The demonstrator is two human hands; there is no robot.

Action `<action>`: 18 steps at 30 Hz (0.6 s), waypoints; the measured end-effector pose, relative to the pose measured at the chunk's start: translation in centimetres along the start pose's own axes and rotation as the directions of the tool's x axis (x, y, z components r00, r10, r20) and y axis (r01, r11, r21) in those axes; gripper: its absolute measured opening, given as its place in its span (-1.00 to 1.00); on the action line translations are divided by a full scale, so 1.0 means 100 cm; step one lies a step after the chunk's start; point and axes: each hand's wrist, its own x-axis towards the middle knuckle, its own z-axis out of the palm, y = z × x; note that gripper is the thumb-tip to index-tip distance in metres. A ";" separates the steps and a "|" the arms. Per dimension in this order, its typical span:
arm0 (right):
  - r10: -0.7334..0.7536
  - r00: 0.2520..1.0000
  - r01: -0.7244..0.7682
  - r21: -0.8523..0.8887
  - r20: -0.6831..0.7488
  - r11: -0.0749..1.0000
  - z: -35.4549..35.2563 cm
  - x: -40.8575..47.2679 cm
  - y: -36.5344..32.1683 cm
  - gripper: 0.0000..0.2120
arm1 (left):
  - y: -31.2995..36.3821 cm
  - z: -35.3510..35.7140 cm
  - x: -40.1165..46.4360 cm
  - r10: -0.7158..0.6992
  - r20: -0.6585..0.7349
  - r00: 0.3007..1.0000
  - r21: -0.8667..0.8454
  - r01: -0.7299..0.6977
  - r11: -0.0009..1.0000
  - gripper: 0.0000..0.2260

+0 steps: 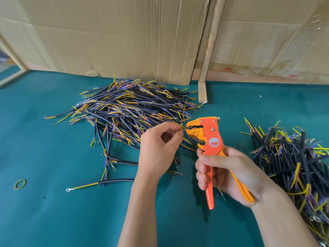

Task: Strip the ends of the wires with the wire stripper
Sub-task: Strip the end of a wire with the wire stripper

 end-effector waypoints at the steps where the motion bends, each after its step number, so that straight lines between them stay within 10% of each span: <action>1: -0.005 1.000 0.005 0.001 0.001 1.000 -0.001 0.000 0.000 -0.76 | 0.000 0.000 0.000 -0.001 0.001 1.000 0.000 0.001 1.000 -0.87; 18: -0.010 0.999 0.010 0.010 0.034 1.000 -0.004 0.002 0.002 -0.79 | -0.002 0.001 0.000 -0.003 0.010 1.000 -0.012 0.003 1.000 -0.91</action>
